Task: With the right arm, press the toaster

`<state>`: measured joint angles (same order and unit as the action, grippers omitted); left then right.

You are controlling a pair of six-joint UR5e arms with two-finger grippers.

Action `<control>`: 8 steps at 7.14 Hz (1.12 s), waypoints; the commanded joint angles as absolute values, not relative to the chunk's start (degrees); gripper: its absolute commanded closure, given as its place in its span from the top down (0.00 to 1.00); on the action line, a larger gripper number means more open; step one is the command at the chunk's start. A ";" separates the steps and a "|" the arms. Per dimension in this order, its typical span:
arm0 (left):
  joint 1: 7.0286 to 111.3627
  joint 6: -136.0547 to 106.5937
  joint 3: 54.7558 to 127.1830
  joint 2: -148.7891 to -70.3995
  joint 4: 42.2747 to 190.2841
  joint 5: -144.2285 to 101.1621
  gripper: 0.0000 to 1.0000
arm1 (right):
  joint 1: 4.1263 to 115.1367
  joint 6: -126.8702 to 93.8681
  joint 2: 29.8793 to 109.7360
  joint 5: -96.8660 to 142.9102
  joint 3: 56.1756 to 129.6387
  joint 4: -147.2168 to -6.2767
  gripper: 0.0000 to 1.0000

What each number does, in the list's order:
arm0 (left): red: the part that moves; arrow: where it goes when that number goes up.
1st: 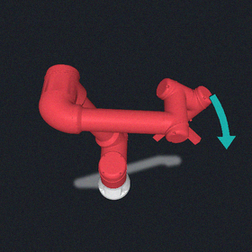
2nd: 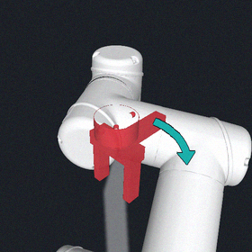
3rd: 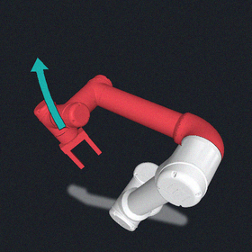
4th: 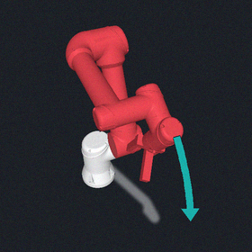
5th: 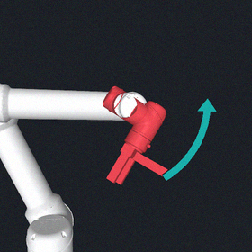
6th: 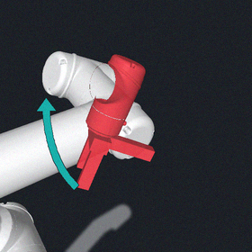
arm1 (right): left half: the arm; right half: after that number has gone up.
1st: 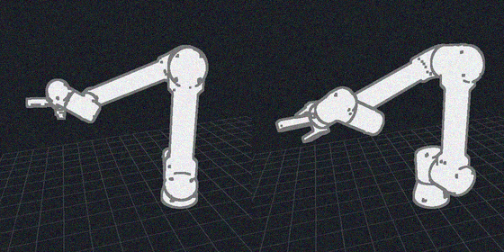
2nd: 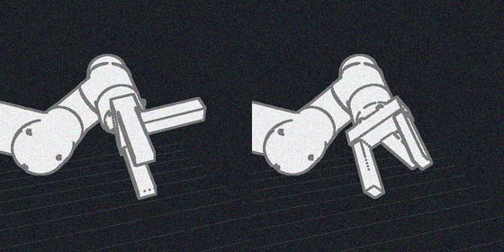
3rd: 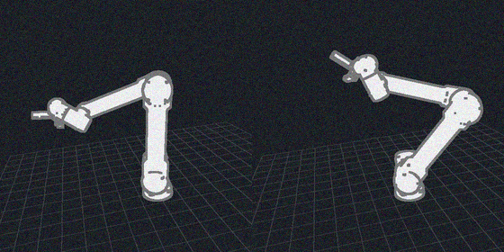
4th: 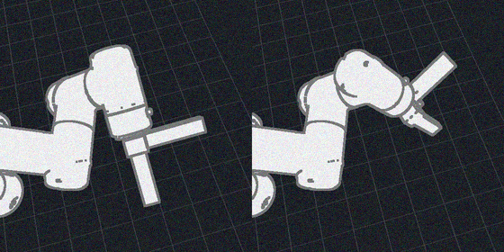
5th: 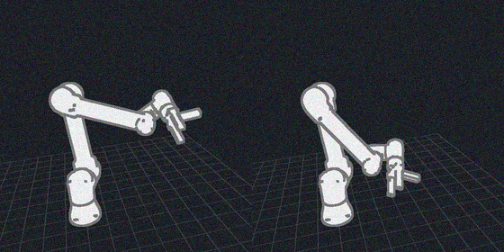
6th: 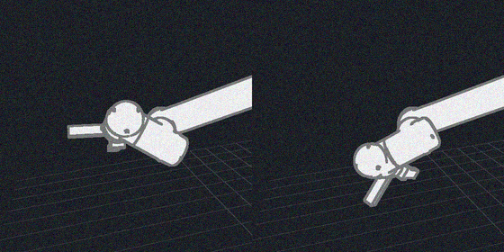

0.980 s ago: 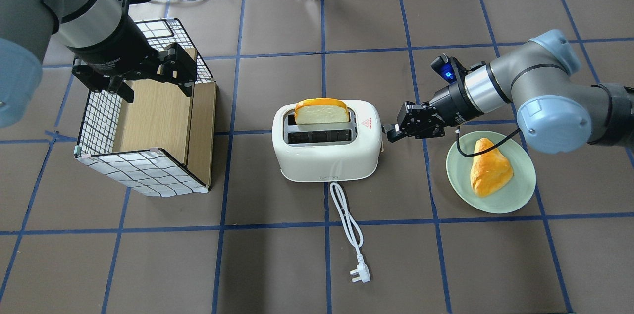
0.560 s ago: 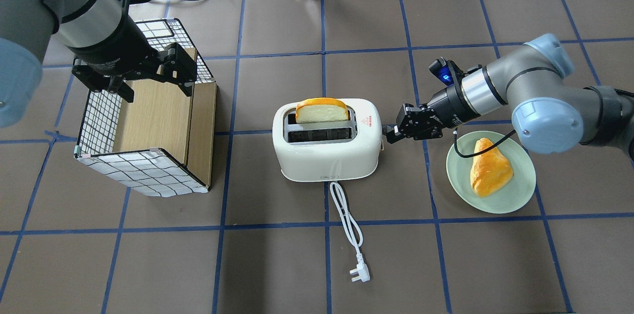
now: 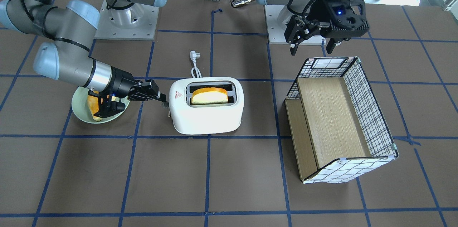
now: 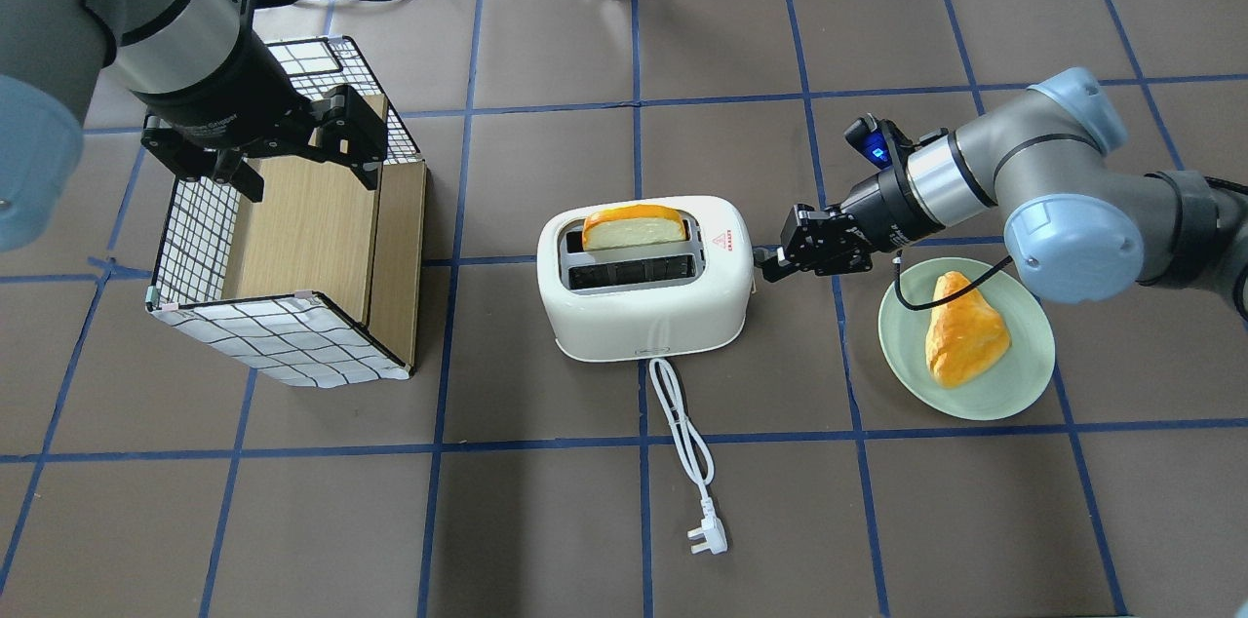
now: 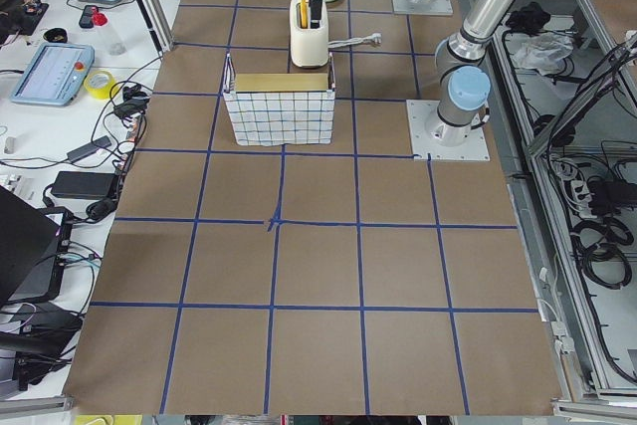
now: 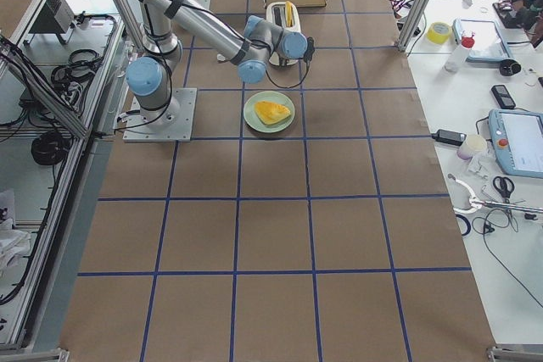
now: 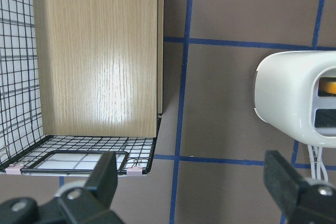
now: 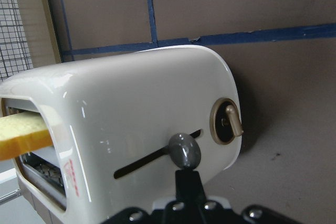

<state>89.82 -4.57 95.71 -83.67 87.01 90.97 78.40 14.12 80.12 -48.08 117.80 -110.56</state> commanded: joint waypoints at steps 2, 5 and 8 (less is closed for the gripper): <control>89.82 -4.57 95.71 -83.67 87.01 91.05 1.00 | 79.19 4.93 86.82 -52.97 114.53 -109.17 0.00; 89.82 -4.57 95.71 -83.67 87.01 90.97 1.00 | 81.64 3.18 92.53 -67.89 104.64 -99.11 0.00; 89.82 -4.57 95.71 -83.67 87.01 90.97 1.00 | 84.46 2.37 92.20 -86.07 85.56 -81.08 0.23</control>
